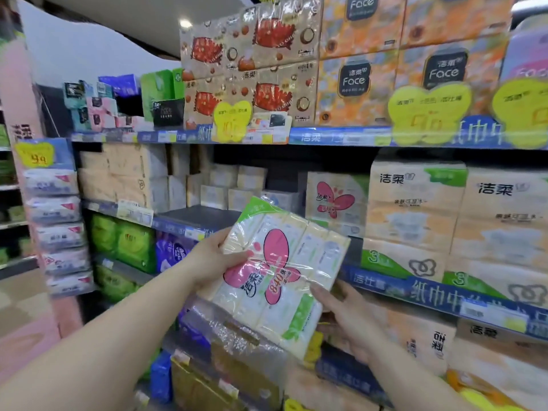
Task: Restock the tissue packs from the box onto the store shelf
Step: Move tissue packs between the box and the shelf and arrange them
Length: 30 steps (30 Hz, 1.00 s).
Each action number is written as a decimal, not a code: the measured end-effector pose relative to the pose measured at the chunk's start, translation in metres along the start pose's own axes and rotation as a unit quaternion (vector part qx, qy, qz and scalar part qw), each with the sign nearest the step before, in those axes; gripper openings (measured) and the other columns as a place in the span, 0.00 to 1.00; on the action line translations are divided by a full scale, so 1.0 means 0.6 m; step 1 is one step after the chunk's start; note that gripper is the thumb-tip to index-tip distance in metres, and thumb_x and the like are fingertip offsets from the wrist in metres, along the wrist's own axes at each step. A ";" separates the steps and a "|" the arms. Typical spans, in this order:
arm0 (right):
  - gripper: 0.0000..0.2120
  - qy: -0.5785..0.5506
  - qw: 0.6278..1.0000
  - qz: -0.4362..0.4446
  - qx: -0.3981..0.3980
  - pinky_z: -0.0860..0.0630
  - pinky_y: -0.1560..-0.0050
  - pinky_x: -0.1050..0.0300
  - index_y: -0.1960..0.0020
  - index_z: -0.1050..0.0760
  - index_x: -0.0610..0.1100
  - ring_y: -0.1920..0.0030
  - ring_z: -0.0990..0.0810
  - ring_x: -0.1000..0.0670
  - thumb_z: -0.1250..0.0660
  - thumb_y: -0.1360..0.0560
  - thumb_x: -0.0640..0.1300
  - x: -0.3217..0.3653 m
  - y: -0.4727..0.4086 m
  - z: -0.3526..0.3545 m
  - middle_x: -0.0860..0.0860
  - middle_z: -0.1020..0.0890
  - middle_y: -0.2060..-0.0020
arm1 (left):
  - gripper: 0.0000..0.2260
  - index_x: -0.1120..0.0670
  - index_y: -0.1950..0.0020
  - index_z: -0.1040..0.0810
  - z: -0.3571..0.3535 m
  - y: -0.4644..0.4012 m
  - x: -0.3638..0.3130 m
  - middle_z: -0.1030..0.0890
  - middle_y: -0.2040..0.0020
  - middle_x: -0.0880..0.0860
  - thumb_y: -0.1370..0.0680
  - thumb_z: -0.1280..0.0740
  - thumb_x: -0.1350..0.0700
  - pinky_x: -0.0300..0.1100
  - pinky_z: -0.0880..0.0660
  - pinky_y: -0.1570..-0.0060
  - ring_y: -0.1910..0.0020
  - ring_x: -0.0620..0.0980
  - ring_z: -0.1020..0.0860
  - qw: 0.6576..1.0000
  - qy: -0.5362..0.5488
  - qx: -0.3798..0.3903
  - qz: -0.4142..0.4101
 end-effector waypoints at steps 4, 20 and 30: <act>0.23 0.059 0.994 0.081 -0.043 0.20 0.59 0.52 0.39 0.24 0.51 0.51 0.16 0.50 0.28 0.31 0.59 0.084 -0.117 -0.003 0.54 0.15 0.50 | 0.16 0.53 0.40 0.23 0.025 -0.110 -0.011 0.15 0.53 0.52 0.26 0.27 0.55 0.37 0.20 0.65 0.61 0.46 0.16 0.999 0.034 -0.028 -0.018; 0.19 0.166 0.946 0.170 -0.221 0.22 0.42 0.48 0.35 0.28 0.51 0.47 0.18 0.49 0.31 0.24 0.47 0.189 -0.387 0.009 0.50 0.18 0.45 | 0.21 0.56 0.39 0.32 -0.016 -0.502 0.008 0.21 0.46 0.52 0.28 0.26 0.60 0.32 0.22 0.64 0.56 0.45 0.20 0.983 0.158 0.001 -0.097; 0.28 0.197 0.938 0.080 -0.273 0.23 0.50 0.57 0.28 0.39 0.57 0.54 0.23 0.62 0.34 0.23 0.39 0.127 -0.405 0.021 0.59 0.21 0.52 | 0.42 0.51 0.28 0.36 -0.101 -0.593 0.182 0.24 0.35 0.48 0.37 0.20 0.48 0.44 0.30 0.35 0.39 0.46 0.24 0.956 0.033 0.291 -0.024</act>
Point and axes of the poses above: each hand's wrist, its own y-axis away from the middle knuckle, its own z-axis out of the back of the hand, x = y × z, the point moved 6 cm from there along -y, towards the middle knuckle
